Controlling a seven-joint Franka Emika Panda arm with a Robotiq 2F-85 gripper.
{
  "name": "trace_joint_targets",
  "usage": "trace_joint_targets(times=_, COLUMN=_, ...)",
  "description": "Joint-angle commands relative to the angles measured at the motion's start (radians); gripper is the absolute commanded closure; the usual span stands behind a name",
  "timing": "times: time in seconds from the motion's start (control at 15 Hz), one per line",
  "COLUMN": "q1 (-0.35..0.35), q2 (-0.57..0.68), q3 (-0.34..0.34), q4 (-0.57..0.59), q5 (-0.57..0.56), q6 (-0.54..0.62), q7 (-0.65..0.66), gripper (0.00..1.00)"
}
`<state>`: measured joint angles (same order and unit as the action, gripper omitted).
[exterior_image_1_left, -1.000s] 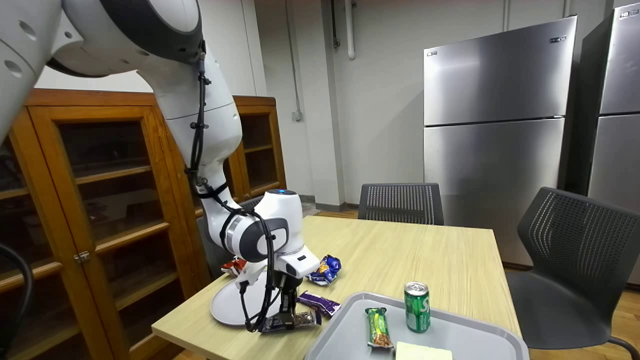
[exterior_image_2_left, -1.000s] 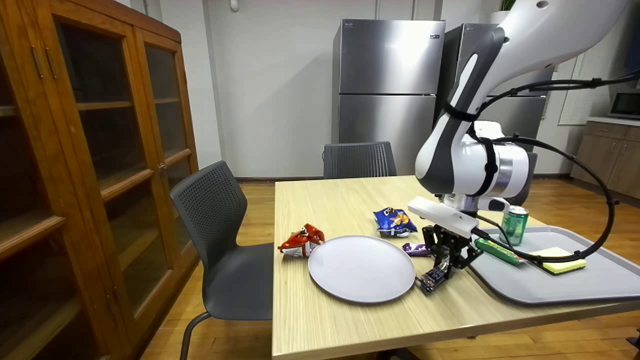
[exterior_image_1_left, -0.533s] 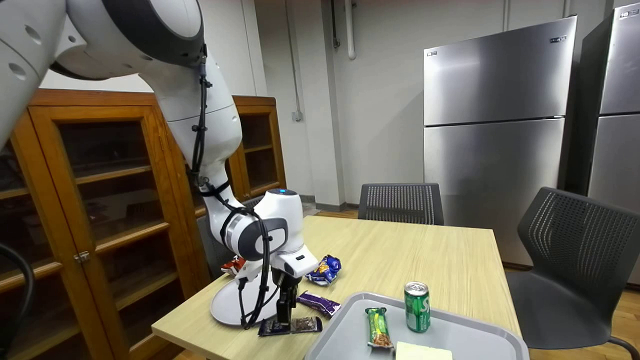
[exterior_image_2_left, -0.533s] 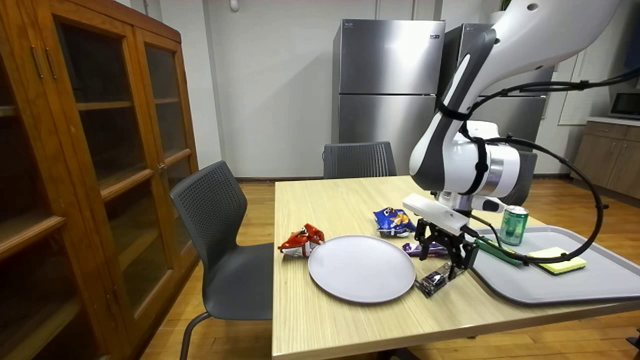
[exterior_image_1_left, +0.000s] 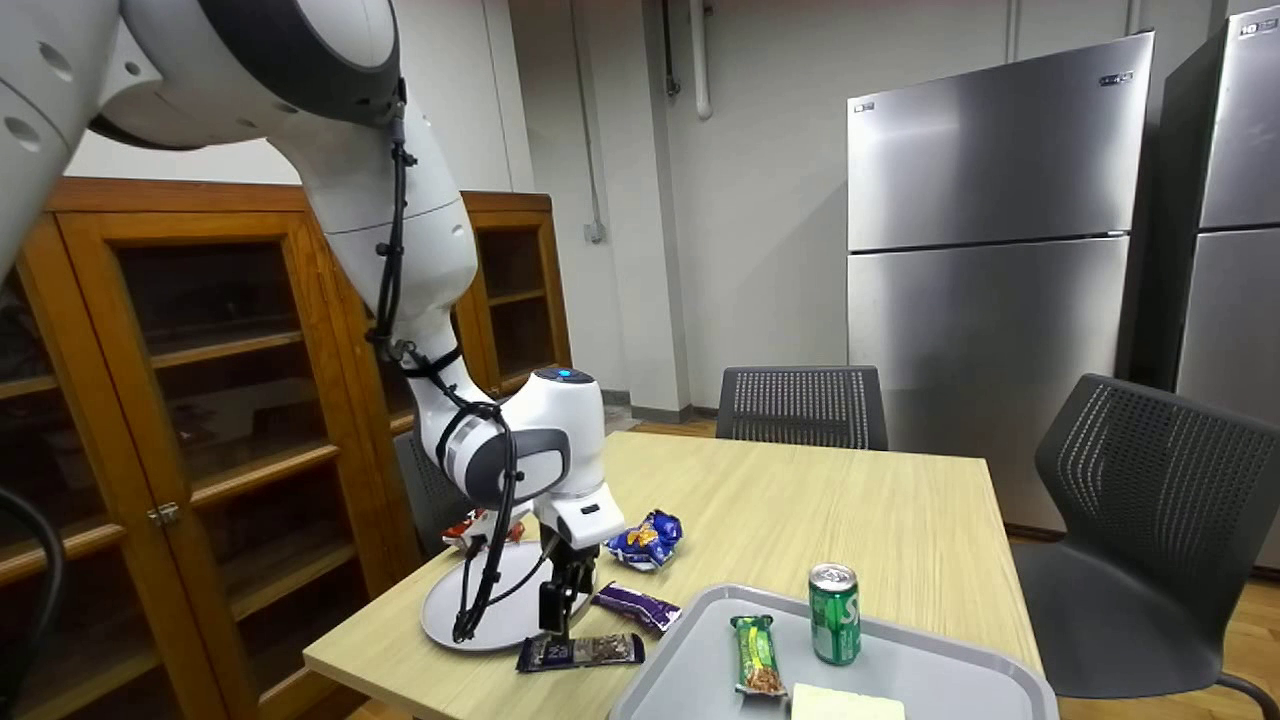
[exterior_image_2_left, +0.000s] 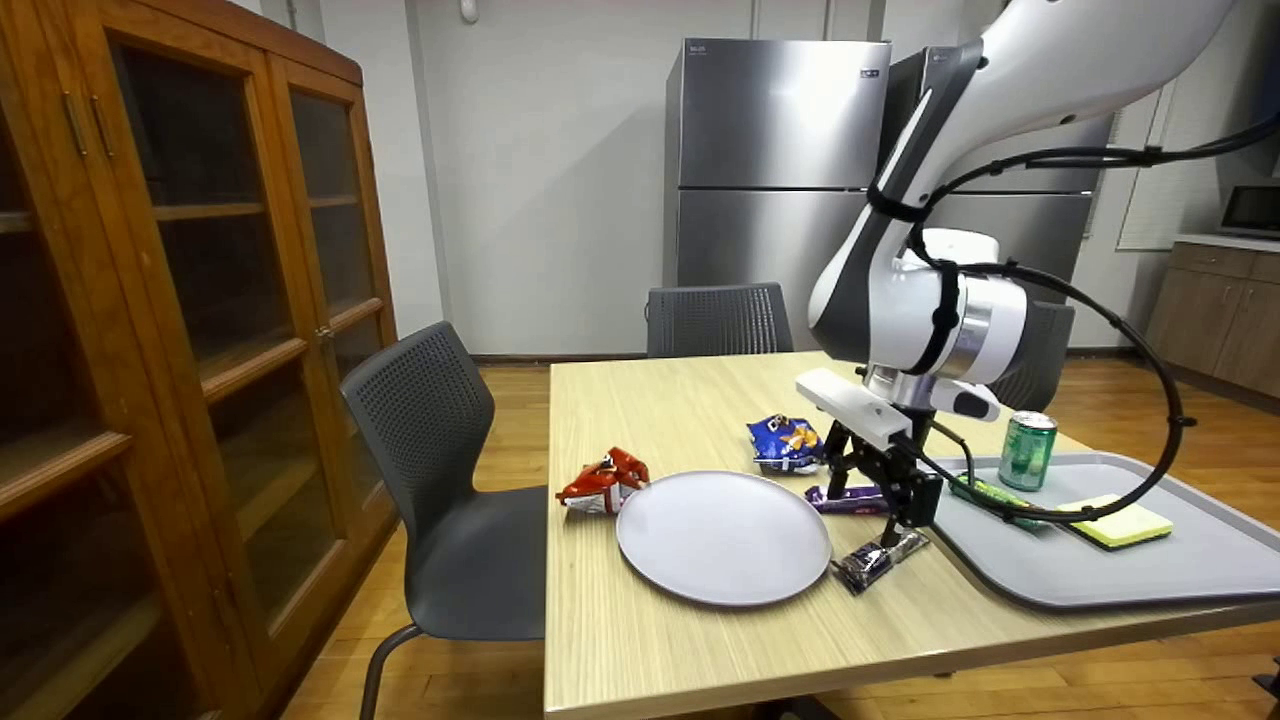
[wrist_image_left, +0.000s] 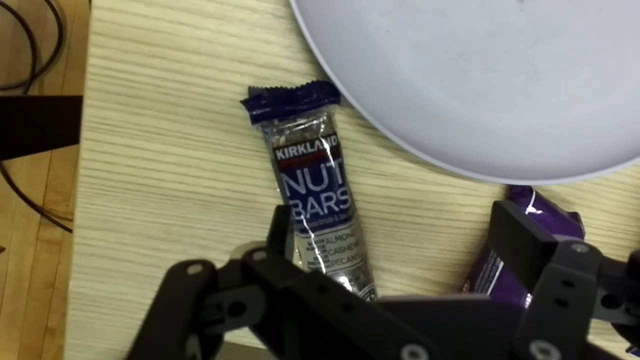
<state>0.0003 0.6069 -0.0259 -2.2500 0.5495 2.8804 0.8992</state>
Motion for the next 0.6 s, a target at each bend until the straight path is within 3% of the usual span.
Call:
trace_joint_targets(times=0.0, q1=-0.001, q2=-0.004, q3=0.000, q4=0.001, q5=-0.005, q6=-0.002, q7=0.013, gripper=0.00)
trace_joint_targets(times=0.53, q1=-0.001, q2=-0.006, q3=-0.001, q4=0.000, q5=-0.005, q6=-0.002, q7=0.026, gripper=0.00)
